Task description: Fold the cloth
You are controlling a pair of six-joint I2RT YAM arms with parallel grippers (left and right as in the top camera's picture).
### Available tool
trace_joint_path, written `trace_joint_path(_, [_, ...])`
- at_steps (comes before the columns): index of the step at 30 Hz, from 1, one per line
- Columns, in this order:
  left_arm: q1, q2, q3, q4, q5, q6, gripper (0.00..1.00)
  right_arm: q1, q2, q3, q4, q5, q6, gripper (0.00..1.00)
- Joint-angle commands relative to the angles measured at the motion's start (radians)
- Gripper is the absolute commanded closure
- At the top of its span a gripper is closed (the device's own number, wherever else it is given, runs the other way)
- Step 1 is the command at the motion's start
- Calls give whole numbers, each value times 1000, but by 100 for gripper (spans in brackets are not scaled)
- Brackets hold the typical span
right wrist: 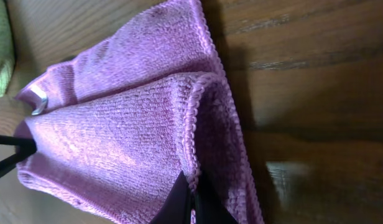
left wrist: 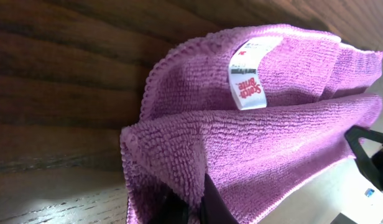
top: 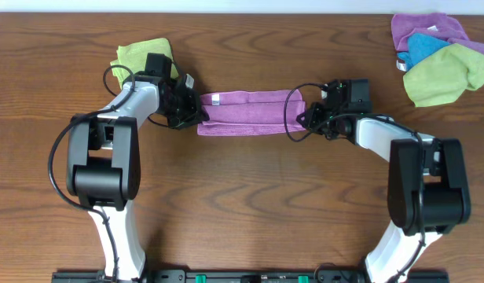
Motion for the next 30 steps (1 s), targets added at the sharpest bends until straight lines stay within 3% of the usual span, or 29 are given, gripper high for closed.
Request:
trace_joint_path(1, [11, 8, 34, 1, -26, 9, 94, -5, 11, 25, 5, 33, -13, 99])
trace_joint_path(12, [13, 8, 190, -6, -53, 11, 94, -6, 11, 148, 5, 20, 0, 99])
trace_joint_path(30, [11, 55, 192, -19, -84, 19, 94, -12, 23, 151, -74, 86, -45, 98])
